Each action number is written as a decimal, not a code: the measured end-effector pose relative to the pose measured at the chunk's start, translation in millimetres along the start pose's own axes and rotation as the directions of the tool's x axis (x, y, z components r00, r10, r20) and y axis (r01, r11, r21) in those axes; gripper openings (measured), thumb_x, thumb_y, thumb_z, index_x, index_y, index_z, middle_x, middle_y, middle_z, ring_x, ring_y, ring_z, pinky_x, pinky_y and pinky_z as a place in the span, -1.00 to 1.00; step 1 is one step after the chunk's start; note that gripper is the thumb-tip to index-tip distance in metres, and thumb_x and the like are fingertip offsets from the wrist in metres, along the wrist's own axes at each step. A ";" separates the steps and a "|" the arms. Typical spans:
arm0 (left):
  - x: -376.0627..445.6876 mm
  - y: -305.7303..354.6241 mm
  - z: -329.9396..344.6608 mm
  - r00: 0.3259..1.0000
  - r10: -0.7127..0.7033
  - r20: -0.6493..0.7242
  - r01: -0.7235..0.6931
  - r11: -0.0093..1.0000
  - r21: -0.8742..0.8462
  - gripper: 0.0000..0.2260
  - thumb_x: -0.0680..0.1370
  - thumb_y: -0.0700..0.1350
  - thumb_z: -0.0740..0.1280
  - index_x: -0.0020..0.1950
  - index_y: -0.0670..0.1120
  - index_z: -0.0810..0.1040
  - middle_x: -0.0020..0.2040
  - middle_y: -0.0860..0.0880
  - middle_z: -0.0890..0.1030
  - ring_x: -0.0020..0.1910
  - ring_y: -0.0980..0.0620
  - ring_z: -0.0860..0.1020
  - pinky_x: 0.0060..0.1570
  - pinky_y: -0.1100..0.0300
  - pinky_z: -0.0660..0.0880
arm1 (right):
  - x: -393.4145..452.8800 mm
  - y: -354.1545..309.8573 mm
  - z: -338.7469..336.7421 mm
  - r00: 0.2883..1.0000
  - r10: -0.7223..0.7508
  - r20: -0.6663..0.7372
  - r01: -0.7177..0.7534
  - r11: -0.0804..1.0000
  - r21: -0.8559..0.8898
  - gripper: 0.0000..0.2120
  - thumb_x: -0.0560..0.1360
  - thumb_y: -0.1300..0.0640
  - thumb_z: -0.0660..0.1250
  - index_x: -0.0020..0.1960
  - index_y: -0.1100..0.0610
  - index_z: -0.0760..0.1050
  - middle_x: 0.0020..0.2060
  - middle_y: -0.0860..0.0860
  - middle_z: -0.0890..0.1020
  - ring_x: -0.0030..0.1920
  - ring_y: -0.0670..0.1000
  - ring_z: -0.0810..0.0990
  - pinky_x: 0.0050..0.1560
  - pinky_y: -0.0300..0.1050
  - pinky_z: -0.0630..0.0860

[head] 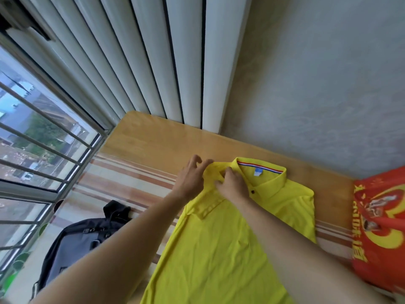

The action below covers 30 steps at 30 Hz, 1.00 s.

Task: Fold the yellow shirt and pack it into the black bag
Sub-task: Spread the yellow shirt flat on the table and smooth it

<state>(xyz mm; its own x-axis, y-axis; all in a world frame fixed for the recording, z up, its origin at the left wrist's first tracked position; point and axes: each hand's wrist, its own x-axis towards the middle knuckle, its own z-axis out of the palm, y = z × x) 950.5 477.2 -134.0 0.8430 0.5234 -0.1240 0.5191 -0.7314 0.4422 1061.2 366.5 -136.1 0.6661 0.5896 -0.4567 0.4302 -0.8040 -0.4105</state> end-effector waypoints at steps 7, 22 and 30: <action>51.8 -10.3 -15.9 0.969 0.065 0.240 -0.186 0.828 0.529 -0.65 0.56 0.05 0.33 0.34 0.05 0.48 0.33 -0.13 0.39 0.34 -0.13 0.32 0.20 -0.03 0.38 | 3.5 9.7 4.1 0.999 -0.032 -0.017 0.033 0.997 0.065 -0.78 0.57 0.06 0.27 0.07 0.20 0.55 0.00 0.19 0.63 0.11 0.25 0.56 -0.21 -0.06 0.34; 71.2 -12.5 -0.6 0.951 -0.252 0.178 0.257 0.966 -0.003 -0.65 0.47 -0.14 0.44 0.18 -0.19 0.44 0.08 -0.22 0.60 0.04 -0.21 0.54 -0.11 0.04 0.43 | -17.7 164.1 -82.8 0.877 0.141 -0.459 -0.133 0.990 0.050 -0.84 0.42 0.28 0.33 0.00 0.22 0.48 0.00 0.23 0.53 -0.07 0.33 0.59 -0.20 0.13 0.50; 76.8 -5.0 4.5 0.905 -0.408 0.121 0.412 0.911 -0.008 -0.83 0.46 -0.26 0.36 0.04 -0.21 0.60 0.01 -0.24 0.63 -0.02 -0.22 0.56 -0.19 0.07 0.43 | -14.5 230.2 -94.3 0.952 0.190 -0.240 -0.201 0.979 -0.021 -0.64 0.28 -0.12 0.21 0.00 0.05 0.34 -0.03 0.15 0.49 0.02 0.31 0.56 0.01 0.20 0.54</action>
<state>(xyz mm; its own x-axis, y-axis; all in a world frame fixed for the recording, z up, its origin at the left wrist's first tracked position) 1013.4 519.1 -149.7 0.5684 0.7189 -0.4001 0.8189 -0.4474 0.3594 1208.1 165.6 -149.5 0.8623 0.3899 -0.3232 0.3001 -0.9075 -0.2939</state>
